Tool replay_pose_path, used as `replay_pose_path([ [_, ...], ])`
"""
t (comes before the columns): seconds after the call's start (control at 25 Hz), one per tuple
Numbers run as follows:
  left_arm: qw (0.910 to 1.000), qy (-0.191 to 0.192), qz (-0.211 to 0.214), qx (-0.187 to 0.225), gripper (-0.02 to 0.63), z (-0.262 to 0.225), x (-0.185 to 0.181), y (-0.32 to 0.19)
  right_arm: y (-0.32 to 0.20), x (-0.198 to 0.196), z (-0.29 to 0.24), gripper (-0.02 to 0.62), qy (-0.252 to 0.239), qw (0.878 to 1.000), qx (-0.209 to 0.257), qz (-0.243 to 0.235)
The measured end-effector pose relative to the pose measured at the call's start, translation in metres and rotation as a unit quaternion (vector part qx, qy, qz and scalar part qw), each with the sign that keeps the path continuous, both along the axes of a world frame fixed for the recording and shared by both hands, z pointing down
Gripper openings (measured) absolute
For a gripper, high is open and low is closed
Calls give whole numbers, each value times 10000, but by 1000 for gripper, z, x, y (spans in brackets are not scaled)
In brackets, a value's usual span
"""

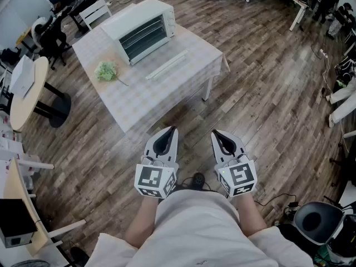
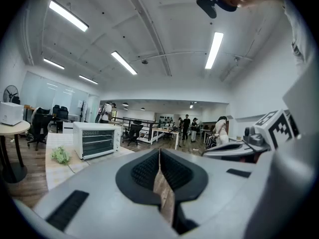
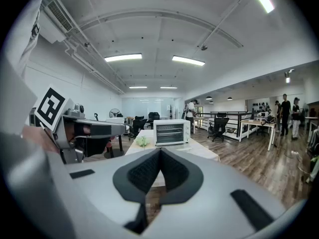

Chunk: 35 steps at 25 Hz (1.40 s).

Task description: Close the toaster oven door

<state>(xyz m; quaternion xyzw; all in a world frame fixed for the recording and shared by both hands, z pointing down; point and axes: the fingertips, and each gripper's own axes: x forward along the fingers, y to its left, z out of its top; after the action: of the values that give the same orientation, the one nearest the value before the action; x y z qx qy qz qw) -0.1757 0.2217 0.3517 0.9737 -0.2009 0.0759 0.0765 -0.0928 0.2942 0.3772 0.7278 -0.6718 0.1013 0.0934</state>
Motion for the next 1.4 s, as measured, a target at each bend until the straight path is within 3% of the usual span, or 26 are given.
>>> replay_pose_path([
  [0.88,9998,-65,-200,-31,13,5,5,13,5,-1,1,1,0,9993,24,-369],
  [1.08,9995,-245,-219,-28,21,17,6,21,9,2,12,63,-40,9991,-104,-420],
  [1.2,9992,-353,-191,-42,76,23,2,18,4,-2,17,107,-95,9988,-128,-461],
  [1.4,9987,-424,-254,-150,106,31,-5,4,-13,-2,22,126,-188,9985,-197,-484],
])
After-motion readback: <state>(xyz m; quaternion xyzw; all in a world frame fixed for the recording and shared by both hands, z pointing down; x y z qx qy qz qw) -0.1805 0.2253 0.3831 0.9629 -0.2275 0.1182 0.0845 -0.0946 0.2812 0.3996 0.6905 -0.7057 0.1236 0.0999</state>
